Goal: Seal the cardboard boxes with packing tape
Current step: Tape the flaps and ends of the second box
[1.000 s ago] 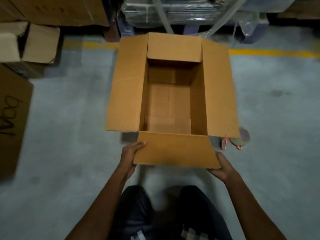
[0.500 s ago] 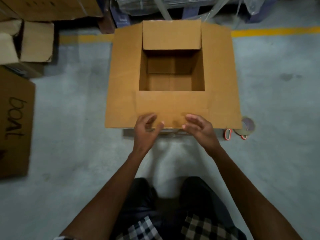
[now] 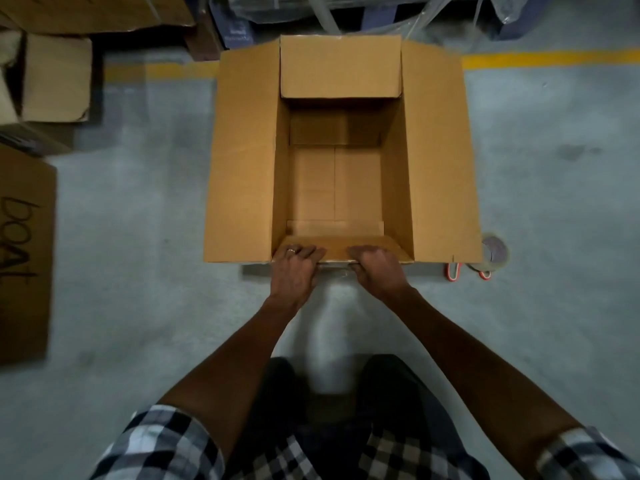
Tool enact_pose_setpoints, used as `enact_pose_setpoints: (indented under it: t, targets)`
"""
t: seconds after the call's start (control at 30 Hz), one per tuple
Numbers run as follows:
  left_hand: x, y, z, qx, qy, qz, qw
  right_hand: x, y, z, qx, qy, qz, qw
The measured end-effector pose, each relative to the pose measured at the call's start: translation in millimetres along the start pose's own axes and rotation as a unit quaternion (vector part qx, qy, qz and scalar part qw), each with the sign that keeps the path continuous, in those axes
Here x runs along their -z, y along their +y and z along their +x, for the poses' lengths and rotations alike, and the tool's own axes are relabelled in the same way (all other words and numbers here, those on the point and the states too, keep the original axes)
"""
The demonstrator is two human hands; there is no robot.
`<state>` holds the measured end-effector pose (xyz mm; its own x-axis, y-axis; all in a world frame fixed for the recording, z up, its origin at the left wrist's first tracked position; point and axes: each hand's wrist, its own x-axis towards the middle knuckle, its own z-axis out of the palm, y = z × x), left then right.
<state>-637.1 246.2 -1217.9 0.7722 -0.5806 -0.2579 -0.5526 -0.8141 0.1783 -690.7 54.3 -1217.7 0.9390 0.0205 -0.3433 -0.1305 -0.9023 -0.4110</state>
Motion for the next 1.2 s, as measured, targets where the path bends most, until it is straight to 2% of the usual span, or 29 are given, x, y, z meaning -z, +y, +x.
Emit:
enact_pose_setpoints:
  t: [0.17, 0.3, 0.37, 0.43, 0.5, 0.6, 0.67, 0.7, 0.77, 0.83, 0.87, 0.9, 1.0, 1.1, 1.2]
  targets:
    - [2, -2, 2, 0.001, -0.029, 0.015, 0.999, 2, 3, 3, 0.014, -0.033, -0.036, 0.999]
    - [-1, -8, 5, -0.015, -0.035, -0.007, 0.999, 0, 9, 6, 0.011, -0.052, -0.023, 0.998]
    - [-2, -13, 4, -0.029, -0.004, -0.038, 0.999, 1, 14, 3, 0.002, -0.032, 0.02, 0.999]
    - [0, -19, 3, -0.022, 0.033, -0.053, 0.998, 3, 18, 1, 0.005, 0.024, 0.027, 0.999]
    - [7, -24, 3, 0.0, 0.071, -0.073, 0.995, 5, 18, 0, -0.003, 0.076, 0.001, 0.997]
    - [19, -30, 5, 0.066, 0.161, -0.106, 0.979, 7, 17, 0, -0.016, 0.099, 0.0, 0.995]
    - [25, -41, 8, 0.175, 0.214, -0.138, 0.951, 6, 17, -1, -0.03, 0.092, 0.003, 0.995]
    - [27, -49, 9, 0.254, 0.224, -0.167, 0.926, 6, 18, -3, -0.037, 0.091, 0.006, 0.995]
    - [29, -72, 12, 0.425, 0.186, -0.256, 0.848, 3, 22, -6, -0.047, 0.116, 0.022, 0.992]
    - [26, -98, 11, 0.535, 0.123, -0.345, 0.761, 7, 31, -7, -0.074, 0.177, 0.043, 0.98]
    - [23, -109, 8, 0.555, 0.106, -0.373, 0.736, 11, 37, -6, -0.101, 0.21, 0.045, 0.971]
    - [22, -116, 4, 0.555, 0.1, -0.39, 0.728, 15, 46, -5, -0.134, 0.238, 0.042, 0.961]
    - [30, -123, -8, 0.533, 0.156, -0.39, 0.734, 31, 79, -5, -0.257, 0.278, 0.036, 0.925]
    - [44, -126, -18, 0.508, 0.259, -0.399, 0.718, 50, 107, -7, -0.386, 0.242, 0.086, 0.886]
    - [57, -129, -26, 0.449, 0.325, -0.433, 0.711, 64, 127, -13, -0.422, 0.19, 0.136, 0.876]
